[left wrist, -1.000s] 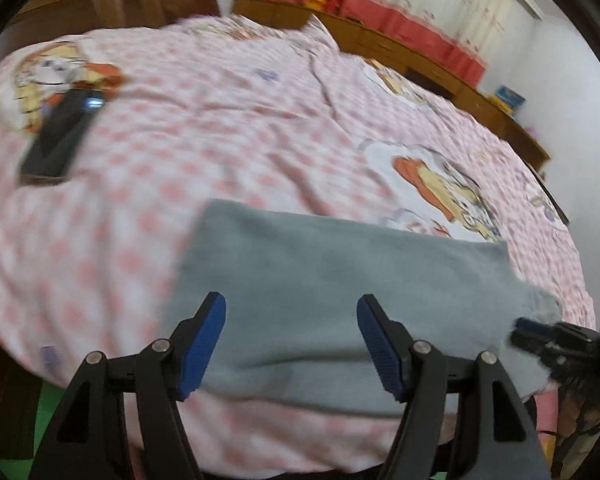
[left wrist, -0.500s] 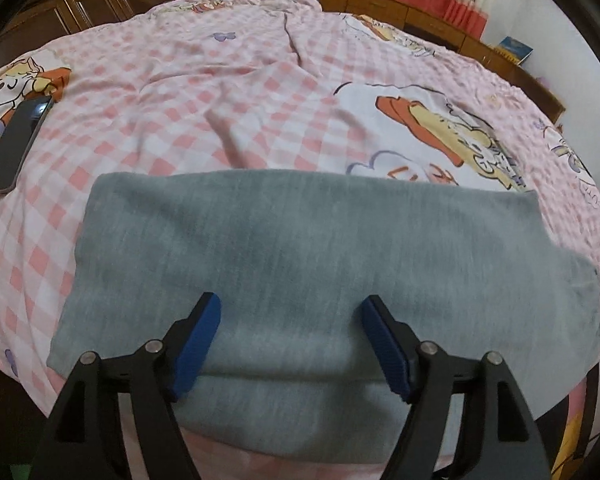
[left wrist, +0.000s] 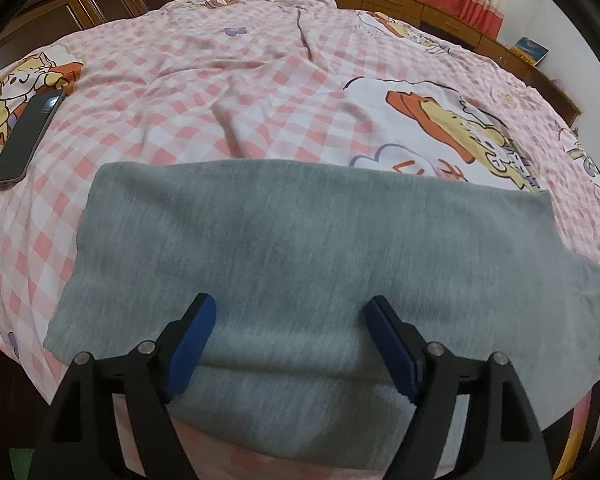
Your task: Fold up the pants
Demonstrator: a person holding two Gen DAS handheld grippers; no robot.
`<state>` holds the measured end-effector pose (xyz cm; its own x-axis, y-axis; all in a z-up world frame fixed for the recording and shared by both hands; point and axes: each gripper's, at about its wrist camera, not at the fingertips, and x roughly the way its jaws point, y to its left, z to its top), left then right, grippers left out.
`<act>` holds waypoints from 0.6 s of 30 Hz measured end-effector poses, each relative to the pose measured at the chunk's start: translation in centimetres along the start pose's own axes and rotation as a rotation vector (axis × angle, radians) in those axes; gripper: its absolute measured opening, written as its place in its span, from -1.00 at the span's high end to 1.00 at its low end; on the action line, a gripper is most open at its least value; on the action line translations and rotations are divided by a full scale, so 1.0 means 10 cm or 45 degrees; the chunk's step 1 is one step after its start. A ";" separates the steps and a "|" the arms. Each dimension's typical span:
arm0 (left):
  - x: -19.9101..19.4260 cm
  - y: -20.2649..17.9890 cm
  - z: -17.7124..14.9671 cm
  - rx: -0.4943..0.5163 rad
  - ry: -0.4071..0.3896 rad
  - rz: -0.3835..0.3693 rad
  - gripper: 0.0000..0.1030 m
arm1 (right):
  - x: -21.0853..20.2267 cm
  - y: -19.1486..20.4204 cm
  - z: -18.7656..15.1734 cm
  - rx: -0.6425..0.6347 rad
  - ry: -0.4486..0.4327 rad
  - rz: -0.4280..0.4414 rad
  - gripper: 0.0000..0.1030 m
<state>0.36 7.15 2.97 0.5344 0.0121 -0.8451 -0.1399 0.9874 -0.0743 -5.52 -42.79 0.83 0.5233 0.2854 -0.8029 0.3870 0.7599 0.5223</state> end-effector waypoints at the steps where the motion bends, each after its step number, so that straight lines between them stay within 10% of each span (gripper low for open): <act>1: 0.00 0.00 0.00 0.000 -0.002 0.000 -0.58 | -0.03 0.06 0.02 -0.029 -0.014 -0.003 0.86; 9: 0.01 -0.02 0.03 0.000 -0.022 0.013 -0.62 | -0.65 0.73 0.26 -0.385 -0.366 0.001 0.93; 16: 0.01 -0.09 -0.02 0.035 -0.029 0.041 -0.63 | -0.17 0.12 0.12 -0.299 -0.199 -0.127 0.93; 18: 0.02 -0.09 -0.04 0.038 -0.026 0.042 -0.64 | -0.05 -0.04 0.04 -0.269 -0.148 -0.134 0.65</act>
<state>0.21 6.15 2.68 0.5469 0.0478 -0.8358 -0.1331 0.9906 -0.0305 -5.64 -43.44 1.08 0.5772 0.1388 -0.8047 0.2831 0.8903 0.3566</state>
